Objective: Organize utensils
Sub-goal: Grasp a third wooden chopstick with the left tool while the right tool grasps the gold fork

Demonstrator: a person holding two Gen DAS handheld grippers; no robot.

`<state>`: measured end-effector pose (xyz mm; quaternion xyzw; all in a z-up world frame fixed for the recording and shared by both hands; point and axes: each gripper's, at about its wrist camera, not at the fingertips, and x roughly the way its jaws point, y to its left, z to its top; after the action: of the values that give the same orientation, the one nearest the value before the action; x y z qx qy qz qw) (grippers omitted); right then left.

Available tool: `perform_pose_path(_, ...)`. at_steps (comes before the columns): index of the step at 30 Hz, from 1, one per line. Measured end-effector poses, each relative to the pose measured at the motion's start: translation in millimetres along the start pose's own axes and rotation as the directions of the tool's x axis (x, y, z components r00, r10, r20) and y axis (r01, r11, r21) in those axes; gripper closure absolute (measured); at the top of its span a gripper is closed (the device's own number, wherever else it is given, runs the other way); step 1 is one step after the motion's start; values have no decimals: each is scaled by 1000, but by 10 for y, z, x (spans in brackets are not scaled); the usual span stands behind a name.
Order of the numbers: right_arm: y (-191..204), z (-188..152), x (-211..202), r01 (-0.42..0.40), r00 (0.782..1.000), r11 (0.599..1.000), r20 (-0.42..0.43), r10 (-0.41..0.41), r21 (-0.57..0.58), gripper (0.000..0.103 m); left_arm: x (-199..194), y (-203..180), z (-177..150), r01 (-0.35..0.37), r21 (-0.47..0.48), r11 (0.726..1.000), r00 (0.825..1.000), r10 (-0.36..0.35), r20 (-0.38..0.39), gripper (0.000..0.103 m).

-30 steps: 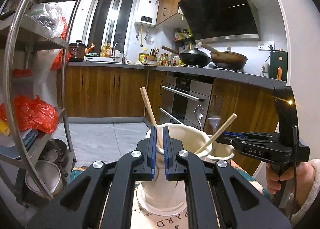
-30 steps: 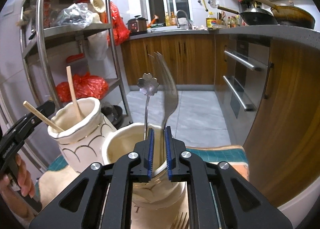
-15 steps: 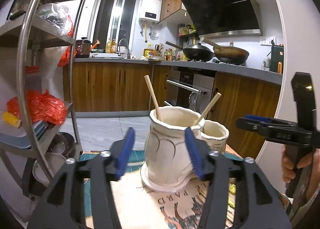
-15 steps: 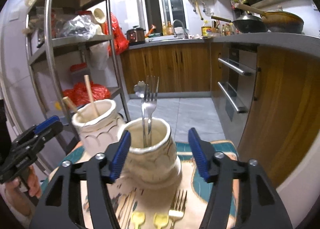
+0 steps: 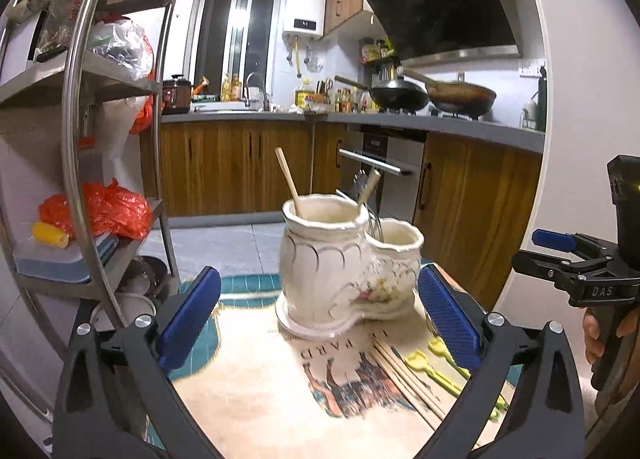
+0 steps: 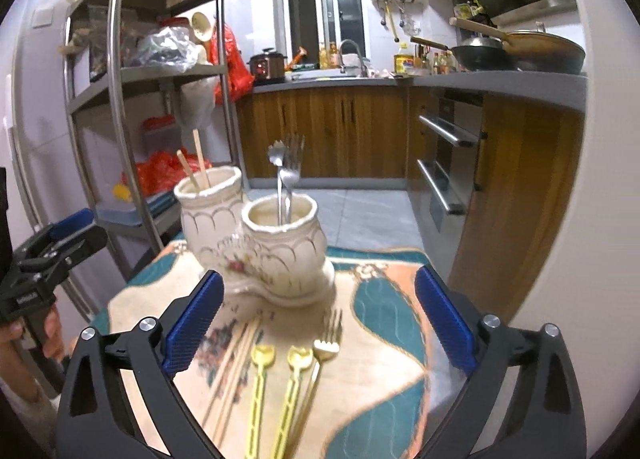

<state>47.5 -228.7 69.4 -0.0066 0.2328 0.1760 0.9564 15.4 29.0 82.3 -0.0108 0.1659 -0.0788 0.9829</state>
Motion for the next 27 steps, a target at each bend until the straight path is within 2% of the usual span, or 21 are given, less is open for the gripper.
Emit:
perform_pose_path(6, -109, -221, -27, 21, 998, 1000, -54, -20, 10, 7, 49, -167, -223, 9, 34, 999, 997, -6, -71, 6)
perform_pose_path(13, -257, -413, 20, 24, 993, 999, -116, -18, 48, 6, 234, -366, -525, 53, 32, 998, 980, -45, -195, 6)
perform_pose_path(19, -258, -547, 127, 16, 984, 999, -180, -8, 41, 6, 442, -513, -735, 45, 45, 998, 948, -28, -317, 6)
perform_pose_path(24, -258, -637, 249, 24, 974, 999, -227, -13, 48, 6, 508, -555, -859, 46, 45, 998, 931, -26, -363, 6)
perform_pose_path(27, -267, -682, 321, 14, 967, 998, -255, 0, 55, 6, 554, -619, -936, 74, 70, 995, 914, -39, -404, 8)
